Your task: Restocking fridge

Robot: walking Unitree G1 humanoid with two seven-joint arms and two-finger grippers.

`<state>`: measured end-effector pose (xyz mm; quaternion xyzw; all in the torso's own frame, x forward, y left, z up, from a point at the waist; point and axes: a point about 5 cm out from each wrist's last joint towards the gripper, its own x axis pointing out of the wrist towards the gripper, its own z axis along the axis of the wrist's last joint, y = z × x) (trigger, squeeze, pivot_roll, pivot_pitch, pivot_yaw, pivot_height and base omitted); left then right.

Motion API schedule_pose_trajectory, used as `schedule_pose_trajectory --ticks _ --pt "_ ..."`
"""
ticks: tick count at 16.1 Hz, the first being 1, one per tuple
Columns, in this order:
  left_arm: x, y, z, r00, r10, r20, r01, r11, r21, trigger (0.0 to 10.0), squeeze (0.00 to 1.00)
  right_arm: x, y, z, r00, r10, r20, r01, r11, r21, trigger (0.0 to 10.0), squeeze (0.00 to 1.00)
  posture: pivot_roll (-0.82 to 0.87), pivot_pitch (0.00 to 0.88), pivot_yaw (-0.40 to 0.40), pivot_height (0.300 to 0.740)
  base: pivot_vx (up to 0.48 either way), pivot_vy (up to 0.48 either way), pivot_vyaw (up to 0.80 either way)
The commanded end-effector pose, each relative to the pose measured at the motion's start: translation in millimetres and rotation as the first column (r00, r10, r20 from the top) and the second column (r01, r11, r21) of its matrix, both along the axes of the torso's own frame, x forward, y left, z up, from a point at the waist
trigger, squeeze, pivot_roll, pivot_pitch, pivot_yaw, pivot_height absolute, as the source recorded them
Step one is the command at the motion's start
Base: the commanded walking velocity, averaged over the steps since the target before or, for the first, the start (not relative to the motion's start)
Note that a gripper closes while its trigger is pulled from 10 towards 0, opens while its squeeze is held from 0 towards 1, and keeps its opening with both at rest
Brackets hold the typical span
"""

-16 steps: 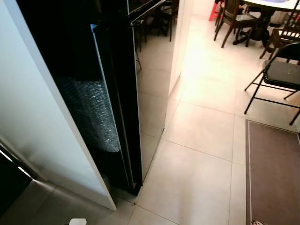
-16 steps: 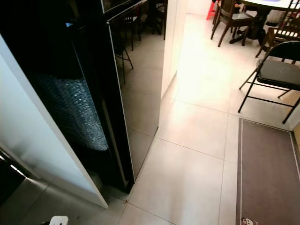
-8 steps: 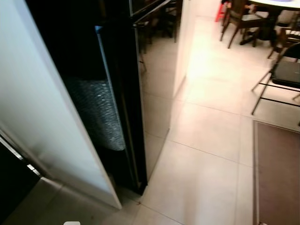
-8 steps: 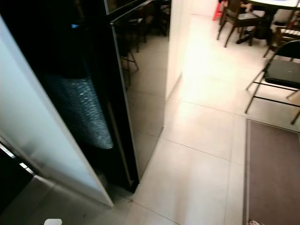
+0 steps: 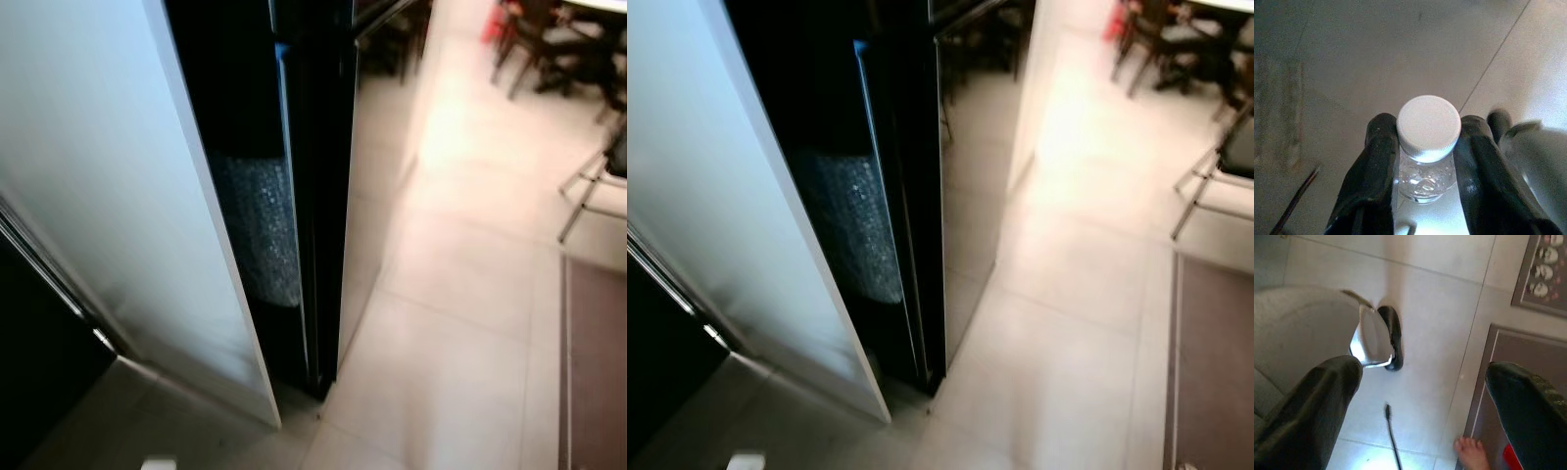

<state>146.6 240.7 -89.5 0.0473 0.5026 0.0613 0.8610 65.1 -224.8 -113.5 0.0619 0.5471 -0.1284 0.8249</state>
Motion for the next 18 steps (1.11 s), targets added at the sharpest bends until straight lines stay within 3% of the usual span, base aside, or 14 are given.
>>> schedule_pose_trajectory --ticks 1,10,17,18 --pt "-10.5 3.7 -3 1.0 0.006 -0.028 -0.006 1.0 0.009 10.0 0.0 2.7 4.9 0 1.0 -0.006 0.013 0.006 1.0 0.014 10.0 0.0 -0.12 0.0 0.057 0.74 0.0 0.3 0.0" --pt "-8.9 6.0 -2 1.0 -0.003 -0.028 0.004 1.0 0.009 10.0 0.0 5.0 4.5 1 0.998 -0.046 0.042 0.046 0.999 0.002 10.0 0.0 -0.12 0.0 0.062 0.74 0.0 0.305 0.0" --pt "-10.1 7.0 -2 0.999 -0.012 -0.03 0.012 1.0 0.014 10.0 0.0 16.7 -3.2 10 0.973 -0.067 0.222 0.093 0.99 -0.108 10.0 0.0 -0.17 0.0 0.056 0.74 0.0 0.0 0.0" --pt "-10.8 7.1 -2 0.999 -0.015 -0.034 0.016 1.0 0.014 10.0 0.0 39.6 -8.5 19 0.953 -0.041 0.3 0.087 0.986 -0.141 10.0 0.0 -0.17 0.0 0.057 0.74 0.0 0.0 0.0"
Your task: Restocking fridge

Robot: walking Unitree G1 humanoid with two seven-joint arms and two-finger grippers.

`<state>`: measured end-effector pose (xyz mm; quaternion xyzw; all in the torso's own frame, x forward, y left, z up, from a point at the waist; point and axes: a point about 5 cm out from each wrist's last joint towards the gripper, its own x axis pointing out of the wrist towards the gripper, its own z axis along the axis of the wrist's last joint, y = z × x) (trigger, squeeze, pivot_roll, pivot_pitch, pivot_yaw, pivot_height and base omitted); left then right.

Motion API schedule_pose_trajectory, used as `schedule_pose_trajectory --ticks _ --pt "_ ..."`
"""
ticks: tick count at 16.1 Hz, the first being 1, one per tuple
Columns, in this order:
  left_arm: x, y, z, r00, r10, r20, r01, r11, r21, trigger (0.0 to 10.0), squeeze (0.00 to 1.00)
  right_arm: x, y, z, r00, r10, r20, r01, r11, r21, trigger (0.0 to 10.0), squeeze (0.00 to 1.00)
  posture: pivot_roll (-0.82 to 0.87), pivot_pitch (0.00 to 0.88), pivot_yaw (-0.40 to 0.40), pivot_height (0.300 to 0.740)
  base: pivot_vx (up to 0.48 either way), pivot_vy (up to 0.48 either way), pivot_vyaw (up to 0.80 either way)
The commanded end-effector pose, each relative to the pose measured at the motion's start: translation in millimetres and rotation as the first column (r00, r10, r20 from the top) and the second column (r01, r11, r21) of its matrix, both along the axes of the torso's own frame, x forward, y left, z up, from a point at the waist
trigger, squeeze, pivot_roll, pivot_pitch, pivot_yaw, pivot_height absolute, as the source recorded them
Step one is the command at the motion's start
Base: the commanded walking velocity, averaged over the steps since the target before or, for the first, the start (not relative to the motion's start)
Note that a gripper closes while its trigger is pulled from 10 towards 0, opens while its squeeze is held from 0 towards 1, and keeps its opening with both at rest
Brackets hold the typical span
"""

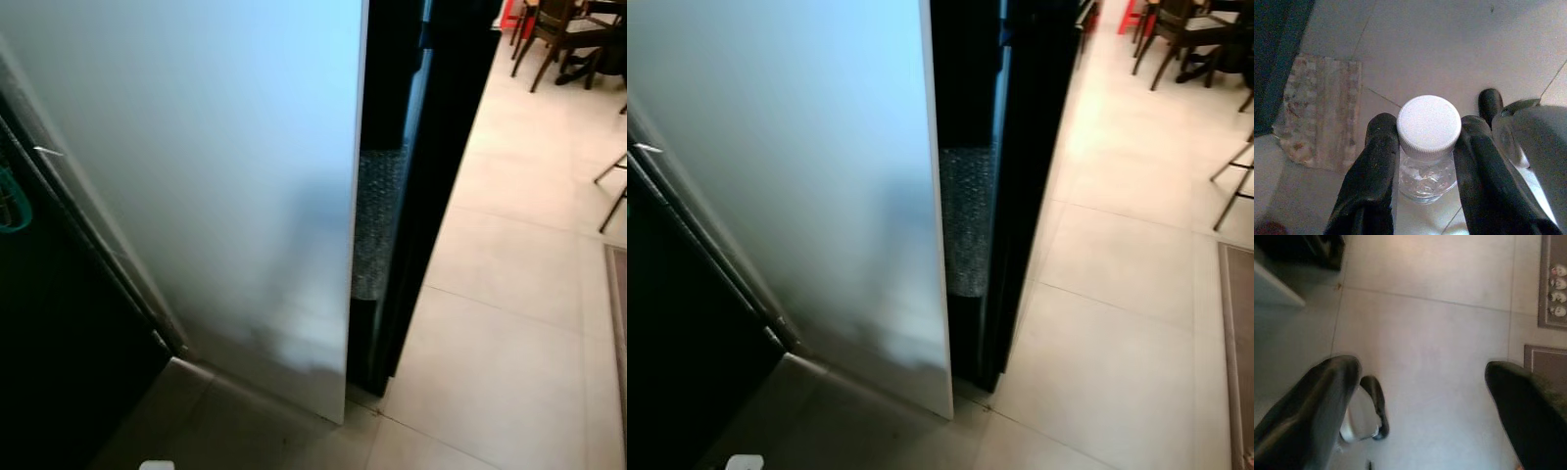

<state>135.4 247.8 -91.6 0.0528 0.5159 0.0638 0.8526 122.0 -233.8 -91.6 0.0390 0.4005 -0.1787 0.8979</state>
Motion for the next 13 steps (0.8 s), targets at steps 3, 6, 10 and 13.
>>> schedule_pose_trajectory --ticks 3,6,10,13 --pt "-0.1 1.3 0 1.0 -0.019 -0.003 0.019 1.0 0.007 10.0 0.0 135.2 -22.7 91 0.883 0.181 0.432 -0.089 0.97 -0.225 10.0 0.0 -0.18 0.0 0.054 0.74 0.0 0.0 0.0" --pt "-2.0 4.1 1 1.0 -0.009 -0.002 0.009 1.0 0.017 10.0 0.0 153.8 -4.6 113 0.79 0.268 0.551 -0.143 0.955 -0.26 10.0 0.0 -0.21 0.0 0.063 0.74 0.0 0.0 0.0" --pt "-2.7 4.7 1 1.0 -0.015 -0.002 0.015 1.0 0.027 10.0 0.0 171.7 48.9 144 0.621 0.366 0.693 -0.267 0.93 -0.253 10.0 0.0 -0.2 0.0 0.055 0.74 0.0 0.0 0.0" --pt "-1.9 3.0 0 1.0 -0.005 0.008 0.005 1.0 0.011 10.0 0.0 171.9 88.5 161 0.538 0.454 0.71 -0.334 0.888 -0.316 10.0 0.0 -0.2 0.0 0.053 0.74 0.0 0.0 0.0"
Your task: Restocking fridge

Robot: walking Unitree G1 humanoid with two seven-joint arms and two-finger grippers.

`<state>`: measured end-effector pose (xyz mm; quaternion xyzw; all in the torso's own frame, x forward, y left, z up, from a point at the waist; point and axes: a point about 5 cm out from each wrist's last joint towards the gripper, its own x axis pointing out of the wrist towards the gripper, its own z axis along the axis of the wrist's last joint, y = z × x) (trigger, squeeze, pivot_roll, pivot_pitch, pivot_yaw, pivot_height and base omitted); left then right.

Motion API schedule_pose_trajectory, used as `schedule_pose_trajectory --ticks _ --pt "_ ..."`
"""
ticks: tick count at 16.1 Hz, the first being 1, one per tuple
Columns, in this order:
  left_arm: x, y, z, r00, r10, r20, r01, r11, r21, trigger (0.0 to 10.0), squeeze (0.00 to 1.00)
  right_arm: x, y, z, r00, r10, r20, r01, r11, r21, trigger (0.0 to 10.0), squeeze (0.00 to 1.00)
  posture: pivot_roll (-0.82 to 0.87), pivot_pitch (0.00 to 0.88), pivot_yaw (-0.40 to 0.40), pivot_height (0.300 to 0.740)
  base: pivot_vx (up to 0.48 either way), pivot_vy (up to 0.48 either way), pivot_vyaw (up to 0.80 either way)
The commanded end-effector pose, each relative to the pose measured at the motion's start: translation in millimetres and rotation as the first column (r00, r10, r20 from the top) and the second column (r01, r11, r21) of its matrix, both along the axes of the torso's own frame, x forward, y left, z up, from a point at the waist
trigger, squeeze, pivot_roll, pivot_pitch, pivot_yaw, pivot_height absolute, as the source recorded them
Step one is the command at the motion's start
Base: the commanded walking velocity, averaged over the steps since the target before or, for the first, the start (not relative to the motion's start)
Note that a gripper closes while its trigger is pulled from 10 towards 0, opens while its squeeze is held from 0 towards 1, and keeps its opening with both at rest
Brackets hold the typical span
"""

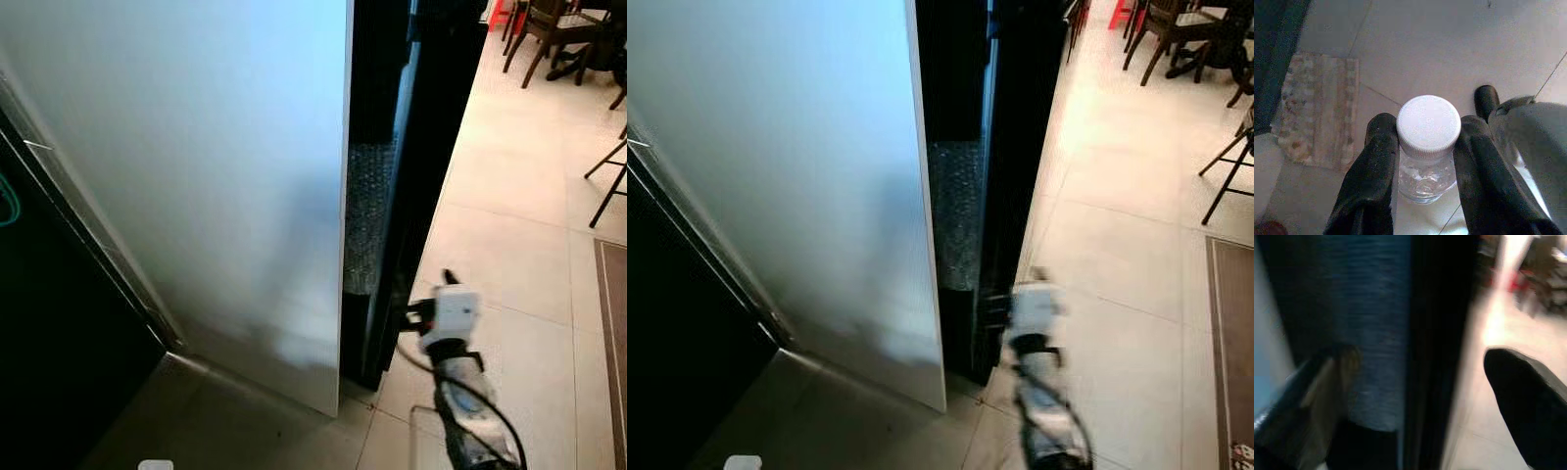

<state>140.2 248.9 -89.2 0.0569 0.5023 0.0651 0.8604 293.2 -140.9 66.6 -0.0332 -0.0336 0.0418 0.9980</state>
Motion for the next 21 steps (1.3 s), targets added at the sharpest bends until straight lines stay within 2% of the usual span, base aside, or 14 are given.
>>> schedule_pose_trajectory --ticks 1,3,5,8,11,14,21 --pt "-6.5 1.2 -2 1.0 0.01 -0.014 -0.01 1.0 -0.009 10.0 0.0 0.2 -1.8 5 1.0 -0.026 0.017 0.026 0.999 -0.024 10.0 0.0 -0.2 0.0 0.052 0.74 0.0 0.0 0.0" --pt "-6.0 -0.3 -2 1.0 0.015 -0.008 -0.015 1.0 -0.017 10.0 0.0 -2.4 -5.1 13 0.997 -0.077 0.029 0.078 0.997 -0.009 10.0 0.0 -0.2 0.0 0.05 0.74 0.0 0.0 0.0" --pt "-4.6 0.0 -2 1.0 0.031 0.0 -0.031 0.999 -0.019 10.0 0.0 -11.6 -7.0 24 0.991 -0.124 0.047 0.127 0.99 -0.067 10.0 0.0 -0.2 0.0 0.037 0.74 0.0 0.0 0.0" --pt "-5.0 -2.6 -2 0.999 0.052 0.007 -0.052 0.998 -0.029 10.0 0.0 -17.6 -15.1 30 0.98 -0.189 0.055 0.193 0.979 -0.07 10.0 0.0 -0.21 0.0 0.02 0.74 0.0 0.0 0.0" --pt "-8.5 -8.5 -5 0.998 0.061 0.002 -0.06 0.997 -0.044 10.0 0.0 -17.6 -22.1 35 0.977 -0.207 0.049 0.21 0.973 -0.091 10.0 0.0 -0.21 0.0 0.003 0.74 0.0 0.0 0.0" --pt "-11.1 -10.6 -7 0.998 0.069 -0.004 -0.069 0.996 -0.05 10.0 0.0 -19.6 -21.7 39 0.975 -0.223 0.028 0.224 0.97 -0.095 10.0 0.0 -0.21 0.0 0.0 0.74 0.0 0.0 0.0" --pt "-11.6 -9.2 -6 0.998 0.058 -0.006 -0.059 0.997 -0.047 10.0 0.0 -18.3 -22.2 35 0.971 -0.239 -0.022 0.237 0.969 -0.071 10.0 0.0 -0.22 0.0 0.008 0.74 0.0 0.0 0.0"
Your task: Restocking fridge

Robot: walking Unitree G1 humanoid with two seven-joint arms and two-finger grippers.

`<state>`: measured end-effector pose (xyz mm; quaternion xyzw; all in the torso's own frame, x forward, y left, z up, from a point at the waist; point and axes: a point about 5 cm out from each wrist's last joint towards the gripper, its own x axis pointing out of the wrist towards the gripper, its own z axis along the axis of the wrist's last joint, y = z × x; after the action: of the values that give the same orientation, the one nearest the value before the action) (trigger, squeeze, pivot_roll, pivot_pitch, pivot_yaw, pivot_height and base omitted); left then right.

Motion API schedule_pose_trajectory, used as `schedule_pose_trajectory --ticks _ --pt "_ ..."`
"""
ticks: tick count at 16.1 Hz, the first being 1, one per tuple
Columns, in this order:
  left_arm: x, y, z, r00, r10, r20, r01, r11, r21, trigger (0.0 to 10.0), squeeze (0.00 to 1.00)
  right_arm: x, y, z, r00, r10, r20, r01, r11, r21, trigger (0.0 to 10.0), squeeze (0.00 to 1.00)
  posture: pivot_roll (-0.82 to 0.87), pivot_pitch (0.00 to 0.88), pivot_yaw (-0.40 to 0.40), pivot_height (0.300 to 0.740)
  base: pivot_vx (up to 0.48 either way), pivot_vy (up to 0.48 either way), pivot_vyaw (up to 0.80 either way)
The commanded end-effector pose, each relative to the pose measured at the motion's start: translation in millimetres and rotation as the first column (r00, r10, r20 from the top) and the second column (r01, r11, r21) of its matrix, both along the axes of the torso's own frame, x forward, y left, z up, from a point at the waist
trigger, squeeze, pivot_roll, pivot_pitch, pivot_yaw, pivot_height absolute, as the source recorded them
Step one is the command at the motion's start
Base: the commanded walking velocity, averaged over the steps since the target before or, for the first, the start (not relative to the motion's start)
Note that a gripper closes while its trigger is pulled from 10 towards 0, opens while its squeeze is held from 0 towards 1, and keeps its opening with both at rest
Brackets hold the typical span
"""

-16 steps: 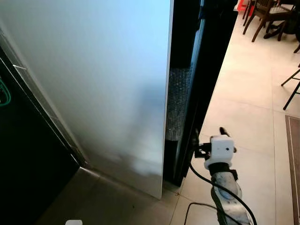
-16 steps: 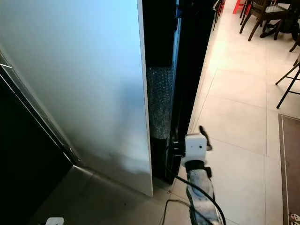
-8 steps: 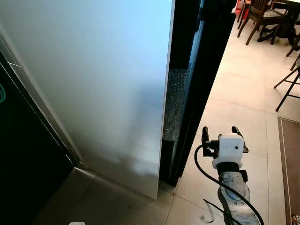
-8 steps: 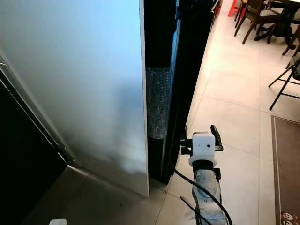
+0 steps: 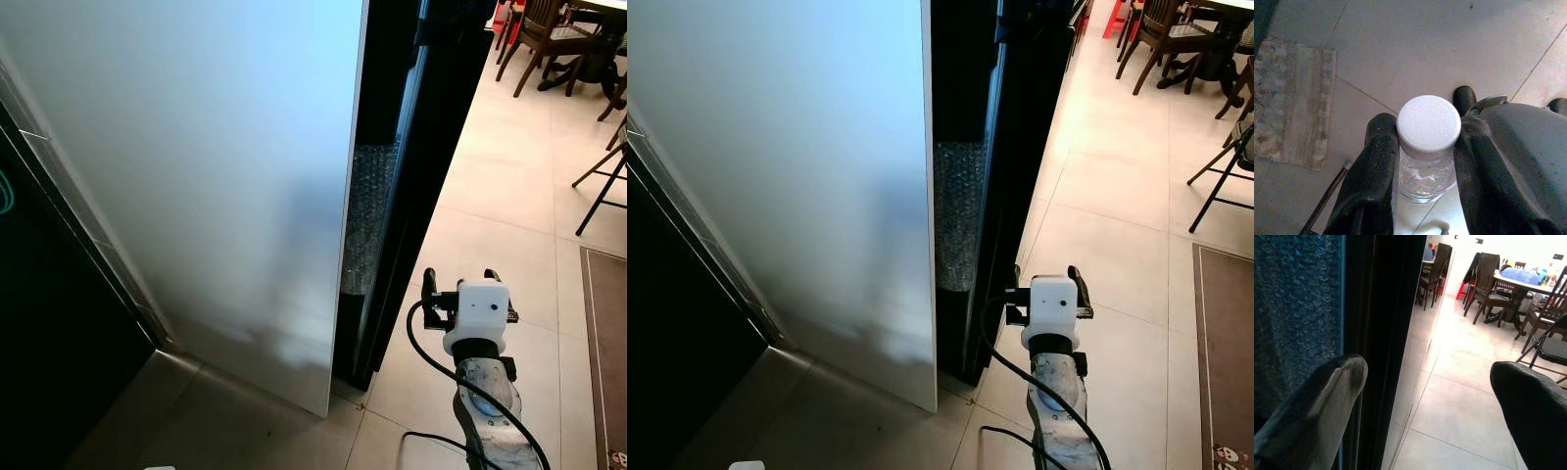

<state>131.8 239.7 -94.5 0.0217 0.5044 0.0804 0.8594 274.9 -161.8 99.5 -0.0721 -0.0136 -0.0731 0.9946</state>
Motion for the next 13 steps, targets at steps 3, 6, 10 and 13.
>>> schedule_pose_trajectory --ticks 3,6,10,13 --pt "-2.9 1.0 -0.6 1.0 -0.013 -0.006 0.013 1.0 0.004 10.0 0.0 -0.4 -6.7 0.9 0.999 -0.041 -0.006 0.041 0.999 0.011 10.0 0.0 -0.21 0.0 0.009 0.74 0.172 0.0 0.0" --pt "-2.6 1.0 -0.4 1.0 -0.019 -0.005 0.019 1.0 0.004 10.0 0.0 0.3 -7.7 2.2 0.999 -0.048 -0.01 0.049 0.999 0.019 10.0 0.0 -0.21 0.0 0.008 0.74 0.301 0.0 0.0" --pt "-3.2 0.9 -0.7 1.0 -0.021 -0.01 0.022 1.0 0.009 10.0 0.0 1.2 -6.8 2.9 0.999 -0.044 -0.014 0.044 0.999 0.021 10.0 0.0 -0.21 0.0 0.003 0.74 0.322 0.0 0.0" --pt "-3.3 1.2 -0.7 1.0 -0.024 -0.011 0.024 1.0 0.012 10.0 0.0 2.0 -5.2 3.0 0.999 -0.035 -0.017 0.035 0.999 0.021 10.0 0.0 -0.21 0.0 0.003 0.74 0.324 0.0 0.0"
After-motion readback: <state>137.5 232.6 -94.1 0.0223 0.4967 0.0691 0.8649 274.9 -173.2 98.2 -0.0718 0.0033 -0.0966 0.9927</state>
